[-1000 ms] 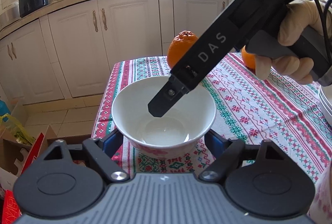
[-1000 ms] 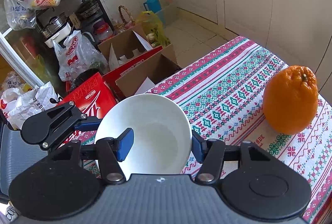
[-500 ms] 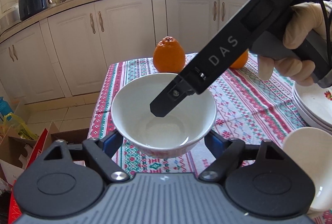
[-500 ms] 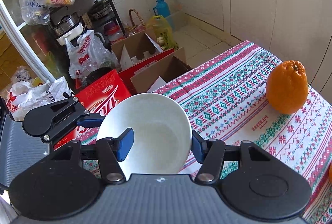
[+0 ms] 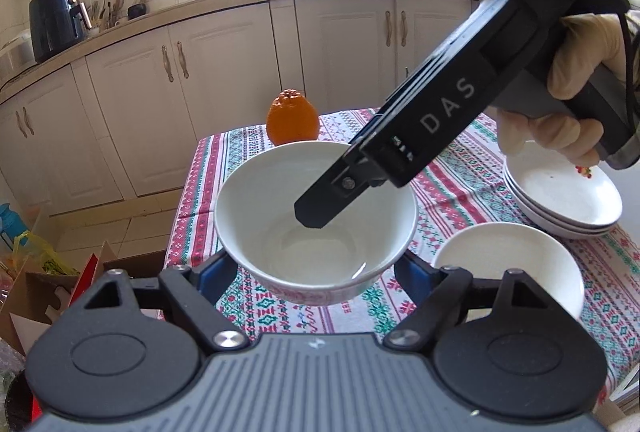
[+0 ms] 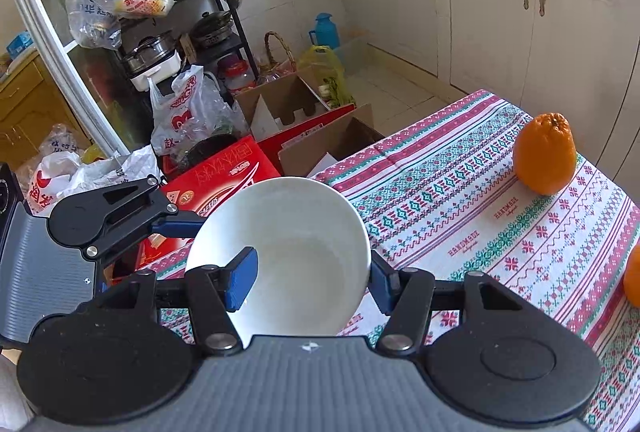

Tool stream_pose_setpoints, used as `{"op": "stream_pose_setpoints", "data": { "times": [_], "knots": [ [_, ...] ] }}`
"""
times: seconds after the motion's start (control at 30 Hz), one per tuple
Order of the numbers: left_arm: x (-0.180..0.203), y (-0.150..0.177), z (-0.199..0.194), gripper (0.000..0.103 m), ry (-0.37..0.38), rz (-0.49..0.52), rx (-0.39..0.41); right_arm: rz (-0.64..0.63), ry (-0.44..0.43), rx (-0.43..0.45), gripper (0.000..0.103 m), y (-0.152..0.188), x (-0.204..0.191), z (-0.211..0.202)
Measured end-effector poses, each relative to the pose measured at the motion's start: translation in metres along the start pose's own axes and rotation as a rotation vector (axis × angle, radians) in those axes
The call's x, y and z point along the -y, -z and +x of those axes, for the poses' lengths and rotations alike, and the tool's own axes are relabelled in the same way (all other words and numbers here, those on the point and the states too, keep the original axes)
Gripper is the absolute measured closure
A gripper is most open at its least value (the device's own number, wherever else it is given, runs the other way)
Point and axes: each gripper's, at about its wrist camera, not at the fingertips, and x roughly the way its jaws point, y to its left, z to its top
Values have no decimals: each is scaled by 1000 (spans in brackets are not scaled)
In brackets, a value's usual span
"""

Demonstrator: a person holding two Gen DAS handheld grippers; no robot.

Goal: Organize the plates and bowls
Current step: 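Lift the bowl with the right tool and carry it to the bowl stack, then lower the bowl onto the bowl stack and open the right tool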

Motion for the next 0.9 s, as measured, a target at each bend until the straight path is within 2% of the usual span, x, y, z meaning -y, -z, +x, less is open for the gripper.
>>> {"op": "stream_pose_setpoints", "data": {
  "times": [0.37, 0.9],
  "knots": [
    [20, 0, -29, 18, 32, 30, 8, 8, -1, 31, 39, 26, -15, -32],
    [62, 7, -32, 18, 156, 82, 7, 81, 88, 39, 38, 80, -17, -71]
  ]
}}
